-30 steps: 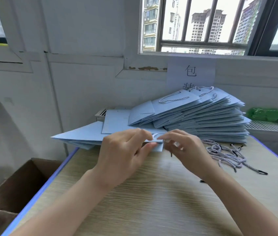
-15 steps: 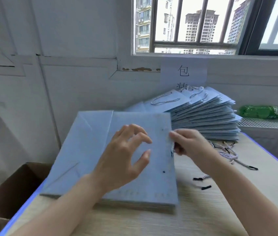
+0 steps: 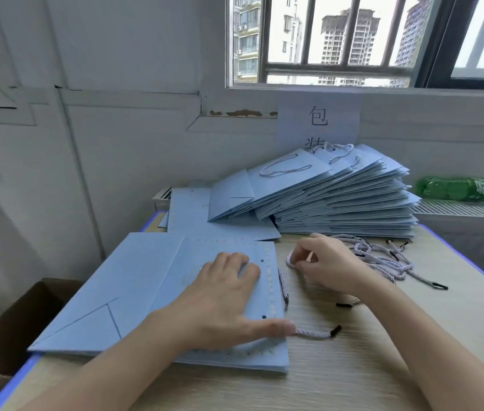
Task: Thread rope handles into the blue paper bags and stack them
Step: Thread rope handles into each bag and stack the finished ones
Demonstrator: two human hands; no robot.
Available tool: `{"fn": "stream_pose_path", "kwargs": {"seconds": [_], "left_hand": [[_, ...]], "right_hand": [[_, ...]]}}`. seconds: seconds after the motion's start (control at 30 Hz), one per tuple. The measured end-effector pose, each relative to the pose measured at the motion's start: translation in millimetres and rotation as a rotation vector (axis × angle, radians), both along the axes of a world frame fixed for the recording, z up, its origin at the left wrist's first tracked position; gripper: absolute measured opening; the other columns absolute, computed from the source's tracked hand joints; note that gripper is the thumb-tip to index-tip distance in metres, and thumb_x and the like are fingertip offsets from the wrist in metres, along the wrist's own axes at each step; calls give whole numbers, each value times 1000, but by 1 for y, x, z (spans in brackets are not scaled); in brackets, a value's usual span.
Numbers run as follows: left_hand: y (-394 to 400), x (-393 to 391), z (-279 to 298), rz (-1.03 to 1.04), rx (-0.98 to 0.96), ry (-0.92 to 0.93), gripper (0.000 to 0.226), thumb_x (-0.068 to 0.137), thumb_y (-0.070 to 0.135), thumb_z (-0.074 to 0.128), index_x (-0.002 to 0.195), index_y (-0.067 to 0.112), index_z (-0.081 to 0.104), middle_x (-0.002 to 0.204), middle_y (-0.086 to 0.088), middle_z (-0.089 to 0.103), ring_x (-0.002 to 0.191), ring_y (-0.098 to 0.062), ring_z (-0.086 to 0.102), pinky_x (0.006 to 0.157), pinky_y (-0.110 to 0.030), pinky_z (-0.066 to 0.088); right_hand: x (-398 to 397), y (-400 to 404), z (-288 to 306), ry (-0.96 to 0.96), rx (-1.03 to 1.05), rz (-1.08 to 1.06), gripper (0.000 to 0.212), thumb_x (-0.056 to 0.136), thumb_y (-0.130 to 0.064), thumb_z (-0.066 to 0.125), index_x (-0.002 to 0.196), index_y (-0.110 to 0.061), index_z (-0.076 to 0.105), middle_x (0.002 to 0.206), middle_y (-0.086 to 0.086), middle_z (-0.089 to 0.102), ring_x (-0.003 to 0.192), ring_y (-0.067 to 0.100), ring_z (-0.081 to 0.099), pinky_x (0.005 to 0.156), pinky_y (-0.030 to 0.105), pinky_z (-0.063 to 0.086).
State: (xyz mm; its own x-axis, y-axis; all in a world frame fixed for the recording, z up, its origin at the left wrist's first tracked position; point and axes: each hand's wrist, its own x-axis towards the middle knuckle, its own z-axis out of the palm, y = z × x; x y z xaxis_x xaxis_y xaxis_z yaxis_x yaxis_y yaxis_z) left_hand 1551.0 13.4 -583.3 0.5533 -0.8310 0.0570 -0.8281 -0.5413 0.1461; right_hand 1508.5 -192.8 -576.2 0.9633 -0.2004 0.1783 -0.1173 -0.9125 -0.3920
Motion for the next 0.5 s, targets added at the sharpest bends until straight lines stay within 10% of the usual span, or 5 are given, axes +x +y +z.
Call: {"fn": "stream_pose_path", "kwargs": {"seconds": [0.2, 0.5], "left_hand": [[3, 2, 4, 9, 35, 87, 85, 76, 78, 43, 139, 25, 25, 150, 8, 10, 138, -7, 4, 115, -29, 10], [4, 2, 7, -15, 91, 119, 79, 86, 63, 48, 145, 20, 17, 154, 9, -1, 141, -7, -5, 119, -33, 0]], "right_hand": [[-11, -17, 12, 231, -133, -121, 33, 85, -24, 50, 53, -13, 49, 50, -3, 51, 53, 17, 45, 51, 26, 33], [-1, -8, 1, 104, -106, -112, 16, 88, -47, 56, 91, -32, 51, 85, -10, 50, 85, 14, 51, 68, 27, 39]]}}
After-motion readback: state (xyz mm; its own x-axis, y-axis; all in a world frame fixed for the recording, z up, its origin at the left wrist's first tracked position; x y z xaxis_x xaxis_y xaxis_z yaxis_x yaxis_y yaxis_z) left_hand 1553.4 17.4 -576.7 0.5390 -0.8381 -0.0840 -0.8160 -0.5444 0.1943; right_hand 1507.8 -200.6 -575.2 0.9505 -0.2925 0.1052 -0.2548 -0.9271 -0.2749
